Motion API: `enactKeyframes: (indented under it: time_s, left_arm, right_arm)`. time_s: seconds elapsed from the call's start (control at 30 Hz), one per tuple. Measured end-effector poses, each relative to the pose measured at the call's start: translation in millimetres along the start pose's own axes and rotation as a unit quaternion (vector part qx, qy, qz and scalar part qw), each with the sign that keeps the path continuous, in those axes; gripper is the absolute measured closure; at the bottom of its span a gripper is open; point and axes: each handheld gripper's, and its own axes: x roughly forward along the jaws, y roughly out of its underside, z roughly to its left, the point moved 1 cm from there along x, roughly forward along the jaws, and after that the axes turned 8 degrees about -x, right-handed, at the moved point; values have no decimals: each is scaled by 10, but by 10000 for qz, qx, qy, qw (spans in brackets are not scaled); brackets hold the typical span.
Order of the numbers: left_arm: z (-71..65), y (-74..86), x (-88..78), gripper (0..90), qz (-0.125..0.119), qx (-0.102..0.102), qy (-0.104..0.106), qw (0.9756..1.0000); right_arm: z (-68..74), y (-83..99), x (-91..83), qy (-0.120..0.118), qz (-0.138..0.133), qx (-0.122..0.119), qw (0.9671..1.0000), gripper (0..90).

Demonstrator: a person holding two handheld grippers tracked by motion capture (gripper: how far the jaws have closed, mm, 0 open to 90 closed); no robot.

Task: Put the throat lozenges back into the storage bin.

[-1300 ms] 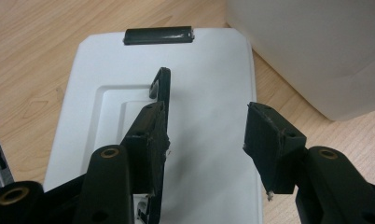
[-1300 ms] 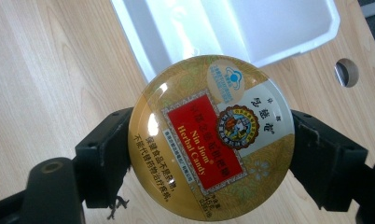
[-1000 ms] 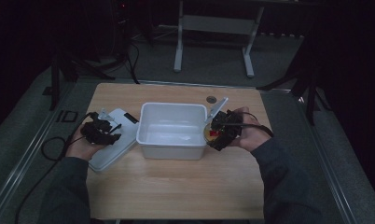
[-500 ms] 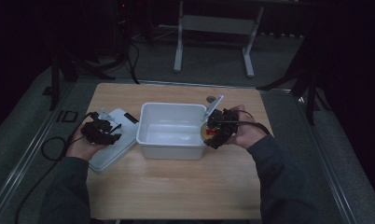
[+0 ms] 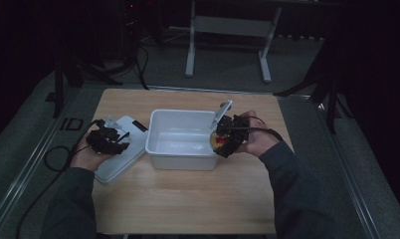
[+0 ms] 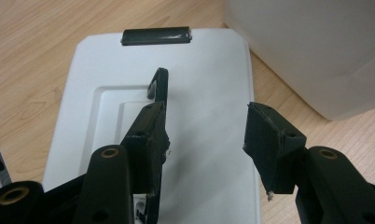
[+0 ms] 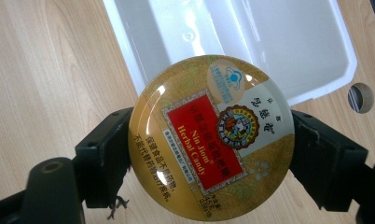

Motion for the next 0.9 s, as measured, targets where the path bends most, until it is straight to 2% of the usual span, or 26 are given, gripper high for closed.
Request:
enactKeyframes:
  time_s: [0.53, 0.9]
  left_arm:
    - [1, 4, 4, 482, 21, 15, 14, 10000]
    - [-1, -1, 8, 483, 7, 12, 19, 10000]
  right_arm:
    - [-27, -174, 86, -102, 13, -69, 9999, 200]
    - [-54, -226, 201, -217, 67, -13, 9997, 199]
